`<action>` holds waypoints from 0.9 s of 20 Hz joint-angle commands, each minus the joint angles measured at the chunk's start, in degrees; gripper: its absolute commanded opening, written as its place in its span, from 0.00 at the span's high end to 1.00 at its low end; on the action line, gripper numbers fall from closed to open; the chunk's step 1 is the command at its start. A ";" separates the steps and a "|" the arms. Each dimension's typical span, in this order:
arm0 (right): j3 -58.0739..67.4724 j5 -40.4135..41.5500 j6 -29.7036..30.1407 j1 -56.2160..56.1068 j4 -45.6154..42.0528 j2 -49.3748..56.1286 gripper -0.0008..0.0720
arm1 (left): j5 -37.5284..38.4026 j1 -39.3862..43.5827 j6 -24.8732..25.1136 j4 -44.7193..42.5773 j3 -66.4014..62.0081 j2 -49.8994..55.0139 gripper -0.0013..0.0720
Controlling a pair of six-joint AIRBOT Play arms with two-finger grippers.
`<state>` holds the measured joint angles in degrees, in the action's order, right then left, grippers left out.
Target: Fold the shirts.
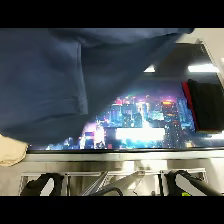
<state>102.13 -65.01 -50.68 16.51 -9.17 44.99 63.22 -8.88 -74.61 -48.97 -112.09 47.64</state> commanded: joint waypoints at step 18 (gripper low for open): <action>-41.92 -3.13 -16.22 -0.07 -27.91 12.20 0.96 | 7.21 13.00 1.07 -10.12 36.81 28.89 0.96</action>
<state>67.90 -70.11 -66.46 16.40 -31.09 56.93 69.38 2.85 -73.65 -52.75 -81.78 74.30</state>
